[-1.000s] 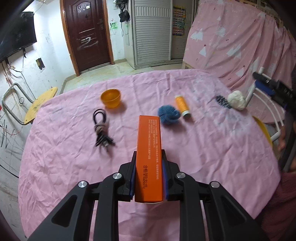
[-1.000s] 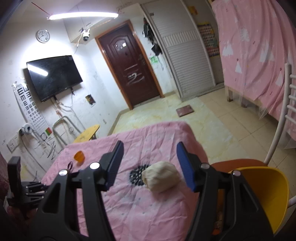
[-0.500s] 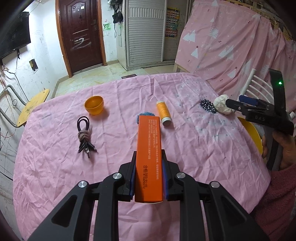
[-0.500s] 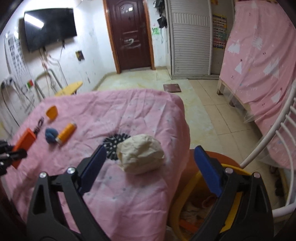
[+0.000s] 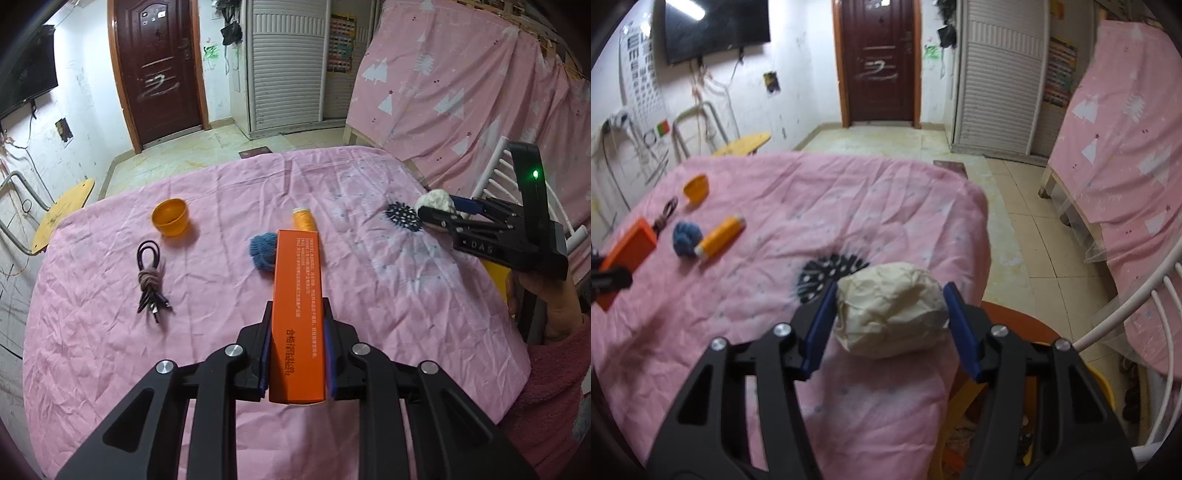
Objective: Collect trash
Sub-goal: 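Lift the orange box with the left gripper while the right gripper carries the white cloth toward the yellow bin, then open both grippers over the yellow bin to drop the cloth and box, then move both open grippers back over the bed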
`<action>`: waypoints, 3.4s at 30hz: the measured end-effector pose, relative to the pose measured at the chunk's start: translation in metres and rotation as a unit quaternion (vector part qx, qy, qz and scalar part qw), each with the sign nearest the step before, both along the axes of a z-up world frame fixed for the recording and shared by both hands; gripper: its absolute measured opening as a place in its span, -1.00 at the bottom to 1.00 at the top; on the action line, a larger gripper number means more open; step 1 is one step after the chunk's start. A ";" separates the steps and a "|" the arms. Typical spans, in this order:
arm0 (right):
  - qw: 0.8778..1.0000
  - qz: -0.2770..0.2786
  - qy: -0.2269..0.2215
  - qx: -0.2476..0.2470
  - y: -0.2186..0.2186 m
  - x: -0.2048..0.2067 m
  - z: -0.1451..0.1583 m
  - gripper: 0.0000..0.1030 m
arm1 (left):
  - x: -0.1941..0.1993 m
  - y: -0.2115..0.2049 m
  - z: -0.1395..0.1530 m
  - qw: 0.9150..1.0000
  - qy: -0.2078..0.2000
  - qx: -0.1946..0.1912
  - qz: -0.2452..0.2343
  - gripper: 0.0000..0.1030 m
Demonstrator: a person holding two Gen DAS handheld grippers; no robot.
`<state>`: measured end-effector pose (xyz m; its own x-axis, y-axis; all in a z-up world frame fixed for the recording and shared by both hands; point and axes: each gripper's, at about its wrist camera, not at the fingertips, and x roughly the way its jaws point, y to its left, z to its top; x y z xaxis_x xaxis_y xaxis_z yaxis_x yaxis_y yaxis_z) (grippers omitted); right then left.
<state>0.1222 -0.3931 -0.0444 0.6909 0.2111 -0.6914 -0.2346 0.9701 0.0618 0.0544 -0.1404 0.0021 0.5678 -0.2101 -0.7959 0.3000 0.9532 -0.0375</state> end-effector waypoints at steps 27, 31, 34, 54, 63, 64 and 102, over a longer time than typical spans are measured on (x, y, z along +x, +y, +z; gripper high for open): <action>0.970 -0.219 -0.058 0.088 -0.183 -0.067 0.025 0.18 | 0.010 -0.217 0.036 0.985 0.005 -0.033 -0.167 -0.70; 0.956 -0.261 -0.082 0.109 -0.202 -0.079 0.029 0.18 | 0.013 -0.253 0.022 0.982 0.024 -0.034 -0.182 -0.70; 0.939 -0.295 -0.108 0.143 -0.221 -0.091 0.032 0.24 | 0.013 -0.275 0.013 0.979 0.030 -0.036 -0.198 -0.70; 0.922 -0.301 -0.146 0.195 -0.229 -0.097 0.040 0.51 | 0.037 -0.287 -0.010 0.979 0.063 -0.081 -0.177 0.00; 0.941 -0.252 -0.144 0.172 -0.182 -0.081 0.050 0.52 | 0.028 -0.213 0.022 0.986 0.018 -0.100 -0.134 0.27; 0.943 -0.246 -0.145 0.169 -0.177 -0.079 0.053 0.53 | 0.029 -0.206 0.025 0.986 0.013 -0.101 -0.129 0.30; 0.993 0.093 -0.053 0.054 0.107 -0.029 0.049 0.68 | 0.079 0.113 -0.006 0.988 0.020 -0.043 0.146 0.43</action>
<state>0.0934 -0.2865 0.0046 0.7003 0.4106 -0.5839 -0.4200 0.8984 0.1281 0.1335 -0.0278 -0.0039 0.5827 -0.1104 -0.8051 0.0095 0.9916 -0.1290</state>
